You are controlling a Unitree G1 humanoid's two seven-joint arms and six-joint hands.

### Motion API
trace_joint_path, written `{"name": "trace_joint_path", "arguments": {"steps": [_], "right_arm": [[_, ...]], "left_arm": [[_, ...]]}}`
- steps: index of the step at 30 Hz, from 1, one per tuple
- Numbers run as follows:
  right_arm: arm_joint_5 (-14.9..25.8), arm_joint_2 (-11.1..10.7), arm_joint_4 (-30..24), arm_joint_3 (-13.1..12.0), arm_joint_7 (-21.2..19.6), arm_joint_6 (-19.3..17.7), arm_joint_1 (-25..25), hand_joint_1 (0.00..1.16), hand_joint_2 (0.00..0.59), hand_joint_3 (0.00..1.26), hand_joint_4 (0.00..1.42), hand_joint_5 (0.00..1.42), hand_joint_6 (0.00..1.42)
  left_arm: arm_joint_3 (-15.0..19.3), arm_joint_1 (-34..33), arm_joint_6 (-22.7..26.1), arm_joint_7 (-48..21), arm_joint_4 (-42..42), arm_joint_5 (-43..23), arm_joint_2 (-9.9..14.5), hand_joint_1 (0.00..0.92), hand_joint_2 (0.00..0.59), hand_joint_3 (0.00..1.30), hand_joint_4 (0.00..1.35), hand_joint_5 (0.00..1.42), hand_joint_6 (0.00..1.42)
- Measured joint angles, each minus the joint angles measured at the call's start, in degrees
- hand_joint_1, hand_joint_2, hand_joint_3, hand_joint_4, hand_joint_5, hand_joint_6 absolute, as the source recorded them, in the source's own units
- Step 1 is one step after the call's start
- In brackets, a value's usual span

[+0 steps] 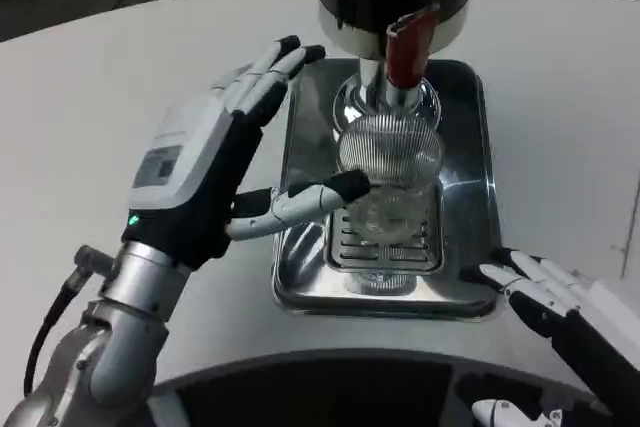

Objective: Grasp the cup under the faucet to collect the drink, then remove the cup.

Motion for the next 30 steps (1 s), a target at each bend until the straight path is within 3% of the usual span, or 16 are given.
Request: {"name": "trace_joint_path", "arguments": {"steps": [9,16,20,30], "right_arm": [[0.0,0.0,0.5,0.2,-0.4,0.5,-1.4,0.36,0.384,0.13,0.00,0.00,0.00],[-0.1,0.0,1.3,0.9,-0.6,1.1,-2.3,0.37,0.389,0.13,0.00,0.00,0.00],[-0.1,-0.1,1.7,1.1,-0.8,1.1,-2.7,0.37,0.390,0.13,0.00,0.00,0.00],[-0.2,-0.1,1.9,1.5,-1.6,1.2,-2.6,0.37,0.390,0.13,0.00,0.00,0.00]], "left_arm": [[5.6,6.3,0.1,-7.4,-13.8,-10.6,-0.1,0.000,0.110,0.27,0.27,0.32,0.30],[8.1,6.3,0.5,-15.7,-19.0,-19.6,0.1,0.000,0.115,0.28,0.29,0.35,0.30],[9.1,3.3,5.3,-23.1,-20.0,-27.5,0.5,0.000,0.118,0.28,0.28,0.36,0.30],[10.2,-4.6,16.7,-36.6,-20.5,-38.5,1.9,0.000,0.114,0.24,0.19,0.31,0.25]]}}
